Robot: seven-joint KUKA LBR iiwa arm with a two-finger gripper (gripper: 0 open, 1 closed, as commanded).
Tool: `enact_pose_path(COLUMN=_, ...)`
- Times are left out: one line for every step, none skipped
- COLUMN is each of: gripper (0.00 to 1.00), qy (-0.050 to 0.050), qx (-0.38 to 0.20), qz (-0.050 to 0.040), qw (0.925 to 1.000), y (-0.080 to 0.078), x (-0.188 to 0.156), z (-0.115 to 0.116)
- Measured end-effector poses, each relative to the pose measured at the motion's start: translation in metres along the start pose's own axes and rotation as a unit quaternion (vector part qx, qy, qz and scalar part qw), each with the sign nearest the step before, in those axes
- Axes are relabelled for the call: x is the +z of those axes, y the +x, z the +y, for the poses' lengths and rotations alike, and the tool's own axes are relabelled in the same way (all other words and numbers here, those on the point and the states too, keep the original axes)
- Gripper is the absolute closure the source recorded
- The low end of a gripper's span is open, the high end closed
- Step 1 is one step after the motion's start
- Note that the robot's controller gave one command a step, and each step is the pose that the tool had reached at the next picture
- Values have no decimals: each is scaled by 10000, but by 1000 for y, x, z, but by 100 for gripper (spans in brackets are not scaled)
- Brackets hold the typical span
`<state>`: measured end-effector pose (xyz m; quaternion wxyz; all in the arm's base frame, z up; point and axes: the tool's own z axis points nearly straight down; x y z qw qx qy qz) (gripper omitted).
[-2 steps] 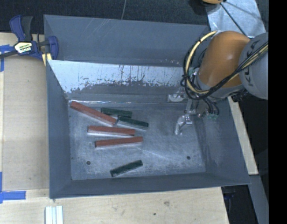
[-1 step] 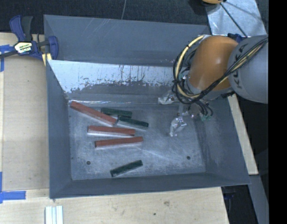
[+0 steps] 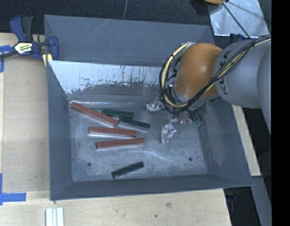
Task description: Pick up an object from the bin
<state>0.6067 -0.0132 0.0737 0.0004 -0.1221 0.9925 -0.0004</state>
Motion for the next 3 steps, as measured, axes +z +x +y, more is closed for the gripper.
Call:
enact_pose_path(gripper=100, qy=3, qx=790, qz=-71, qw=9969, y=-13, x=-7, z=39)
enact_pose_path(gripper=100, qy=4, qx=787, qz=-70, qw=9969, y=-13, x=-7, z=39)
enact_pose_path(gripper=100, qy=-2, qx=802, qz=-15, qw=9968, y=-2, x=-139, z=47)
